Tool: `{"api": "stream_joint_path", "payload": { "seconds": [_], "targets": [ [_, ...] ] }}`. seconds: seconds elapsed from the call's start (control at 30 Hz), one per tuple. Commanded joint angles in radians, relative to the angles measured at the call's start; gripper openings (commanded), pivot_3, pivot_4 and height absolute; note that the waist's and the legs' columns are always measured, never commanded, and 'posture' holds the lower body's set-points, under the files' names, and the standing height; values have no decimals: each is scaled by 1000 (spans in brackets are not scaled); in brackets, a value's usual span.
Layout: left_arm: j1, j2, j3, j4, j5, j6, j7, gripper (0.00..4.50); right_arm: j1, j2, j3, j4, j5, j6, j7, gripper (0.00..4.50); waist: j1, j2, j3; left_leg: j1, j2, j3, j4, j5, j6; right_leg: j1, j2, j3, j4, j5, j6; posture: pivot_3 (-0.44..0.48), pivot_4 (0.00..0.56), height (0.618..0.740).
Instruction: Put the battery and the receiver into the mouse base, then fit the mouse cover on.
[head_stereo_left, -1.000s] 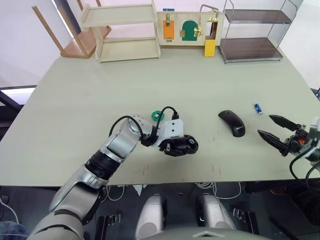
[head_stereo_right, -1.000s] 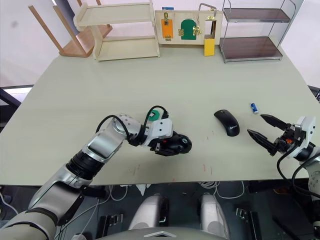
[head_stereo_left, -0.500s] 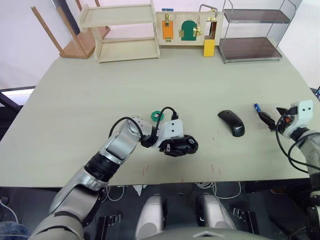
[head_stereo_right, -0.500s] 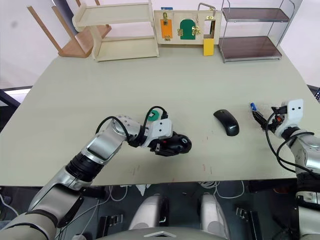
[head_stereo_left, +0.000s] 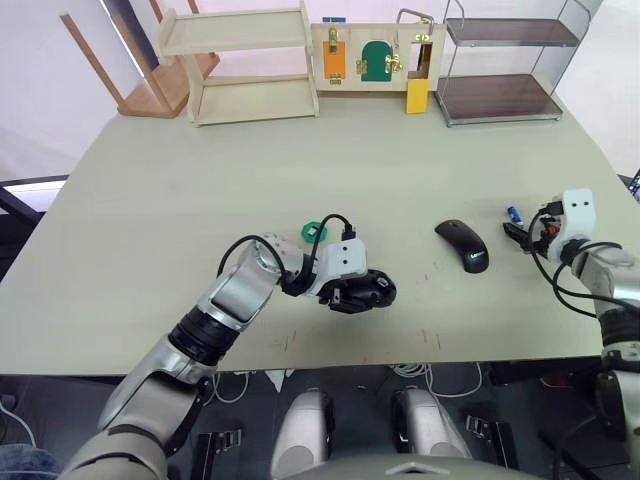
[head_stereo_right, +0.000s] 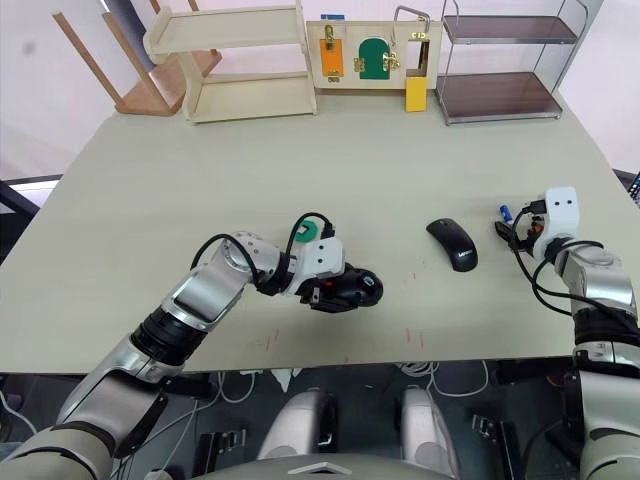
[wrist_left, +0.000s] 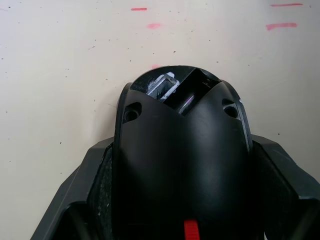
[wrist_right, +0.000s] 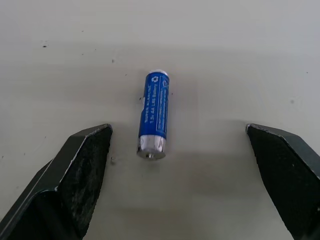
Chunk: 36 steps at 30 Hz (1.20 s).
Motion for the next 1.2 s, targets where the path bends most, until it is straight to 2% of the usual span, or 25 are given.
{"api": "stream_joint_path", "payload": {
  "seconds": [0.03,0.1,0.2,0.47,0.77,1.03,1.2],
  "targets": [
    [21,-2,-32,8,19,20,-8,2955,-32,-11,3,28,-23,21,2,4500,0,0,0,0,0,0,0,0,0,0,0,0,0,0,0,0,150,740],
    [22,-2,-32,6,19,23,-8,2955,-43,-17,6,43,-28,38,17,4500,0,0,0,0,0,0,0,0,0,0,0,0,0,0,0,0,150,740],
    [25,2,-32,1,19,24,-9,2955,-51,-25,13,48,-41,81,23,3752,0,0,0,0,0,0,0,0,0,0,0,0,0,0,0,0,150,740],
    [31,0,-33,-4,17,29,-5,2955,-21,-16,8,-25,-46,123,21,100,1,0,0,0,0,0,0,0,0,0,0,0,0,2,3,0,150,740],
    [31,-10,-36,-2,21,31,2,2955,58,-56,-12,-216,-14,160,78,100,3,0,0,-1,0,-1,-1,0,0,0,0,-1,-1,2,3,0,150,740],
    [28,-19,-25,2,29,43,18,2955,134,-180,16,-616,77,514,170,100,6,2,0,-1,0,-1,0,0,0,0,0,-1,-1,0,0,0,150,740],
    [21,-18,-27,8,36,48,21,2955,96,-237,21,-869,257,802,248,100,5,2,0,-1,0,-2,0,0,0,0,0,-1,-1,0,0,0,150,740]
  ]
}}
